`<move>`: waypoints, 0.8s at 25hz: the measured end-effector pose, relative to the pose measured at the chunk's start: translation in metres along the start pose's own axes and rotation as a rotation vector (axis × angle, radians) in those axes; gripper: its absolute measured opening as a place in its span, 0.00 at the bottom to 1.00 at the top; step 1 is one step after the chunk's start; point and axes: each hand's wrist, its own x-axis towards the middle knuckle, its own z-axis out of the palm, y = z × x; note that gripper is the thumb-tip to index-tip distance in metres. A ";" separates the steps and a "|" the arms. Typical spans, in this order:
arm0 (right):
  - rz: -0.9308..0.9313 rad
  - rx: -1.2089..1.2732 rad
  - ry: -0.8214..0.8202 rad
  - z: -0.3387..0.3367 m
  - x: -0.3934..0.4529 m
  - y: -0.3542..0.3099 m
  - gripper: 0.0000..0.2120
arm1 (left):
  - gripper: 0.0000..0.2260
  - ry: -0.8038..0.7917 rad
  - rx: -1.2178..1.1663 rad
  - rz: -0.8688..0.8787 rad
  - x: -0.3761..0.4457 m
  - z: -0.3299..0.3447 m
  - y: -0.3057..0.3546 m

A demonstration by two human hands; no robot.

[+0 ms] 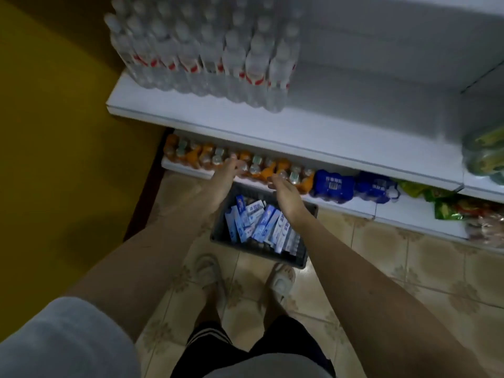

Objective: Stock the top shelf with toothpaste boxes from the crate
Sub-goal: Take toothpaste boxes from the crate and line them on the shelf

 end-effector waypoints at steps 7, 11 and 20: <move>0.318 0.036 0.031 0.060 0.121 0.174 0.22 | 0.23 -0.054 -0.002 -0.344 0.128 0.023 -0.196; 0.435 0.008 0.045 0.079 0.175 0.278 0.17 | 0.18 -0.075 -0.034 -0.499 0.181 0.053 -0.314; 0.452 -0.001 0.154 0.068 0.309 0.412 0.16 | 0.12 -0.110 0.140 -0.334 0.300 0.139 -0.442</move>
